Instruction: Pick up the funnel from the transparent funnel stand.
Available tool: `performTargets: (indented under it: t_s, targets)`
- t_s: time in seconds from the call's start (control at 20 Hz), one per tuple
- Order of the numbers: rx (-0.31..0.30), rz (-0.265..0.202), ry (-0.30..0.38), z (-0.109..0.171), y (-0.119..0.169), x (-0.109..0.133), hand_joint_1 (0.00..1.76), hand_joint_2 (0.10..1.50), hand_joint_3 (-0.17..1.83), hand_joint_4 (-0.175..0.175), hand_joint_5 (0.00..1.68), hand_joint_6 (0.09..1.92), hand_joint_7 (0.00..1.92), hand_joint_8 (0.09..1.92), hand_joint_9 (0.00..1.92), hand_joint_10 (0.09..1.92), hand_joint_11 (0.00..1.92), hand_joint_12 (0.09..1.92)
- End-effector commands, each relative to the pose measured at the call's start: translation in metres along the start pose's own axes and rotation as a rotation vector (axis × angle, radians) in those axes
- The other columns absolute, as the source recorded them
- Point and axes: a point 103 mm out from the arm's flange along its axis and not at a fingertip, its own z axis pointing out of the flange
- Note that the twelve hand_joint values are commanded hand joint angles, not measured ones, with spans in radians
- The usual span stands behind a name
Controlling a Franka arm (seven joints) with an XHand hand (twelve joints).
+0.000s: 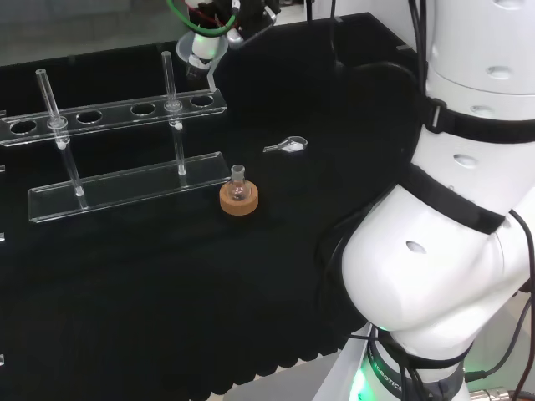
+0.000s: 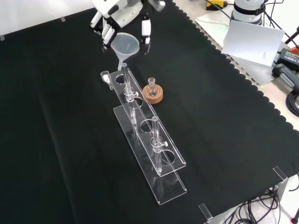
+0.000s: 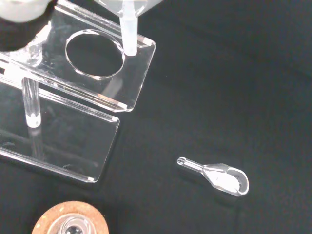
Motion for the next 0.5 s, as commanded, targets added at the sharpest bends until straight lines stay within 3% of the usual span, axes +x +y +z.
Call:
performTargets:
  t_s: [0.05,0.25,0.5]
  targets:
    - [0.044,0.019,0.043,-0.006,-0.030,-0.008,0.77,0.78,0.58,-0.009,0.79,0.62,0.85,0.68,1.12,0.43,0.41,1.31]
    - [0.052,0.018,0.114,-0.006,-0.043,-0.009,0.77,0.78,0.59,-0.010,0.78,0.65,0.83,0.70,1.11,0.44,0.41,1.31]
    - [0.056,0.020,0.151,-0.004,-0.056,-0.007,0.77,0.78,0.59,-0.011,0.77,0.66,0.81,0.71,1.11,0.44,0.41,1.31]
